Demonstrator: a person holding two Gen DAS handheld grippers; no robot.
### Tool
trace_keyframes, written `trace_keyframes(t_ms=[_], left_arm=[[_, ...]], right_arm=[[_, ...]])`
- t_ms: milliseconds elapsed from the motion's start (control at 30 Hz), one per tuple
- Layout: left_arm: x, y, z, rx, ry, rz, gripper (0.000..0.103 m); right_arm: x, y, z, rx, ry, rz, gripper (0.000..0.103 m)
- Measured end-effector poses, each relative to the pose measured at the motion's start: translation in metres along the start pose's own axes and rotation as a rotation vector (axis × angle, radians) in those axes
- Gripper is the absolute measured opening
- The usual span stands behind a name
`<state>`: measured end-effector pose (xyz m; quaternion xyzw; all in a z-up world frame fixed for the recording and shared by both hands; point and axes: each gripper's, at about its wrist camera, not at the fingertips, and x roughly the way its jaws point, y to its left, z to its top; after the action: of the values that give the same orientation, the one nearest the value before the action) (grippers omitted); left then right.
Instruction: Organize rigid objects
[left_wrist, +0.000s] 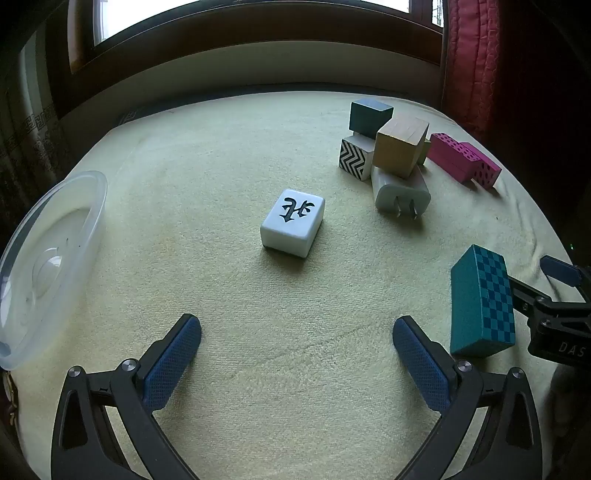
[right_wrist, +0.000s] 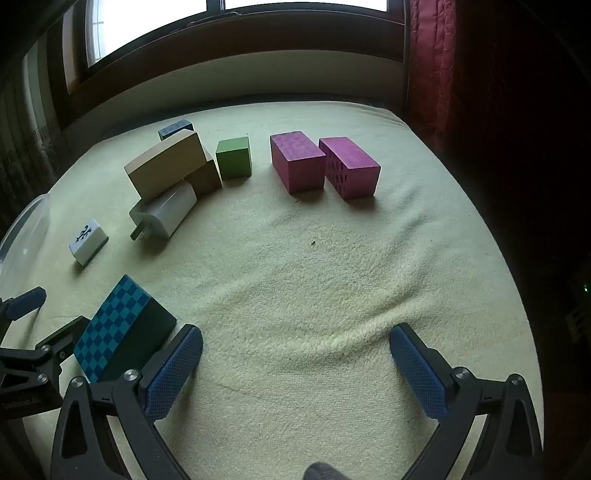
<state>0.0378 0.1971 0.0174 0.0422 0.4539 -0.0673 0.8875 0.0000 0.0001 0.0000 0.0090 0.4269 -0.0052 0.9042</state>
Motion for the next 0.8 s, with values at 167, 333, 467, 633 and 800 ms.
trace_keyframes(t_ms=[167, 333, 467, 633, 800], left_arm=[[0.0, -0.0001, 0.0002, 0.0, 0.0, -0.001, 0.103], [0.0, -0.0002, 0.0005, 0.0, 0.001, 0.0, 0.103], [0.0003, -0.0007, 0.0002, 0.0, 0.0, 0.0, 0.103], [0.0002, 0.0002, 0.0003, 0.0, -0.001, -0.002, 0.103], [0.0001, 0.0012, 0.0004, -0.003, 0.0, -0.006, 0.103]], right_arm=[[-0.0001, -0.0002, 0.0, 0.001, 0.0, 0.001, 0.103], [-0.0001, -0.0002, 0.0, 0.001, 0.0, 0.001, 0.103], [-0.0001, -0.0003, 0.0, 0.0, 0.0, 0.0, 0.103], [-0.0003, -0.0009, -0.0001, 0.001, 0.0, 0.001, 0.103], [-0.0004, -0.0011, -0.0002, 0.001, 0.001, 0.001, 0.103]])
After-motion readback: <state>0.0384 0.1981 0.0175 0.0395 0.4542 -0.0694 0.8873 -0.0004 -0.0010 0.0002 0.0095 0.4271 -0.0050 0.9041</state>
